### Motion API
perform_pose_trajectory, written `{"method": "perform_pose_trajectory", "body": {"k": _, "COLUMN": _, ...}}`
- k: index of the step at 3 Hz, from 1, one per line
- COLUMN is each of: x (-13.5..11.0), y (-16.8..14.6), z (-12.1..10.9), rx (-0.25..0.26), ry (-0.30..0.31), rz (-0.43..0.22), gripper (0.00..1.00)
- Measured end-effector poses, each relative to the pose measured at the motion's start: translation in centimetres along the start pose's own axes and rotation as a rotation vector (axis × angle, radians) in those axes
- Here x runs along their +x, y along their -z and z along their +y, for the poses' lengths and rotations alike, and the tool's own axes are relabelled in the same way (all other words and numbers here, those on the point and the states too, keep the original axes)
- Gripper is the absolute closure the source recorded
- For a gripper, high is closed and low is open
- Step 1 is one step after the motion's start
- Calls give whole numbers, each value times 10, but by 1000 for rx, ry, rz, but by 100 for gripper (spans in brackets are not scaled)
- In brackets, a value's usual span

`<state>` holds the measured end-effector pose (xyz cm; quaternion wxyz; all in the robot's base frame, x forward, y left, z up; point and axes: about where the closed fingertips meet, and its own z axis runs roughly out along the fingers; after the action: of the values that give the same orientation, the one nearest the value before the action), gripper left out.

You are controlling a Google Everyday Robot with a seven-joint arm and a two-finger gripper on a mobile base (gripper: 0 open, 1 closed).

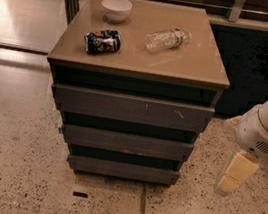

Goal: Open middle drawer

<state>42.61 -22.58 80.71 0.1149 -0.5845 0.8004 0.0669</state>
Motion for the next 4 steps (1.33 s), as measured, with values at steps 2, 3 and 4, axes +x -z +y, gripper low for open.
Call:
{"method": "perform_pose_trajectory", "body": {"k": 2, "x": 4, "y": -24, "z": 8, "rx": -38, "ry": 0, "rz": 15, "gripper": 0}}
{"method": "perform_pose_trajectory", "body": {"k": 3, "x": 4, "y": -46, "z": 5, "rx": -14, "ry": 5, "rz": -6, "gripper": 0}}
{"method": "perform_pose_trajectory", "body": {"k": 4, "x": 4, "y": -104, "z": 0, "rx": -39, "ry": -4, "rz": -96, "gripper": 0}}
